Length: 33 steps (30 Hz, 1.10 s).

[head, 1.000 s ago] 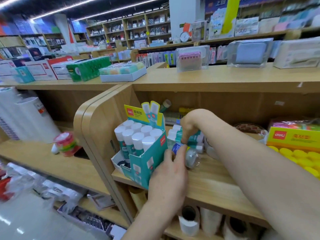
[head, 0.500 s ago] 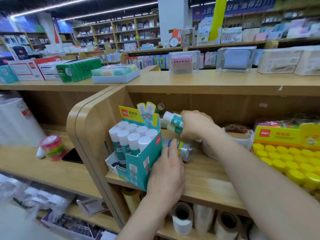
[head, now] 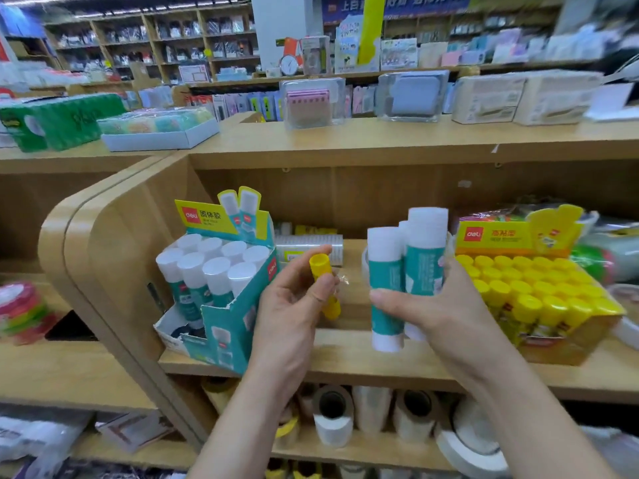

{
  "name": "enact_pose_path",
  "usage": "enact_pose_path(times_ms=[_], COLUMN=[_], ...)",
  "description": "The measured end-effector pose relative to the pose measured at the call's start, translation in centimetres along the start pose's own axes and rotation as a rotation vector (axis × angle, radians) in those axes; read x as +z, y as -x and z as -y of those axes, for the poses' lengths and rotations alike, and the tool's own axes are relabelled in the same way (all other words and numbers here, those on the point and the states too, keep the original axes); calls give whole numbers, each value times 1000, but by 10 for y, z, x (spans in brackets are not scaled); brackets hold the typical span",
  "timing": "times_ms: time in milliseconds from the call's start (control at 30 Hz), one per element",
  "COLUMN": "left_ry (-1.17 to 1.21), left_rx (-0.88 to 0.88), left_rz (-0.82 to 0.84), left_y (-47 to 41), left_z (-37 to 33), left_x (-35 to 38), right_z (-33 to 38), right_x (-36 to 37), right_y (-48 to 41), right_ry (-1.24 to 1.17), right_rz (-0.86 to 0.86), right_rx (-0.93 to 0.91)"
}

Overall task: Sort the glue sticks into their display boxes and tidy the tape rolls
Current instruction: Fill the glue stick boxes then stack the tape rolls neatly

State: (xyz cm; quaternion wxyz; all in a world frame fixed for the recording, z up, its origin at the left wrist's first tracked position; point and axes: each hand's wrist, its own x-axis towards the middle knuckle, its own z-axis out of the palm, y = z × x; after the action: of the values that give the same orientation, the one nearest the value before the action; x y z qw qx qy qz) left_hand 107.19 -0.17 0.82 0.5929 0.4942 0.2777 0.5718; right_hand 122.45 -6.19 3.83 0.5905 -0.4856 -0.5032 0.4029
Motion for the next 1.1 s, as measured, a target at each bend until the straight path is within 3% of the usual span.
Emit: enact_pose_path(times_ms=[333,467,567,667,800,933,1100], left_ry=[270,50,-237,-501,-560,-528,-855], left_rx=[-59,-96,-21,50,94,119,343], left_rz=[57,44,177,361,554,473,600], left_y=[9,13,16,21,23,17,11], left_z=[-11,-13,-12,-12,-12,-7,1], left_x=[16,12,7,9,23,49,78], right_z=[-32,-34,-33,-30,-30,-39,-53], right_x=[5,10,8,-1,-13,-36,-77], right_y=[30,39,50,65,89,110,118], right_ry=[-187,-230,-196,-27,270,669,951], right_rz=[-39,-88,-166,-285,-462,-445,-391], right_rx=[166,122,65,-2,-98,-234,-307])
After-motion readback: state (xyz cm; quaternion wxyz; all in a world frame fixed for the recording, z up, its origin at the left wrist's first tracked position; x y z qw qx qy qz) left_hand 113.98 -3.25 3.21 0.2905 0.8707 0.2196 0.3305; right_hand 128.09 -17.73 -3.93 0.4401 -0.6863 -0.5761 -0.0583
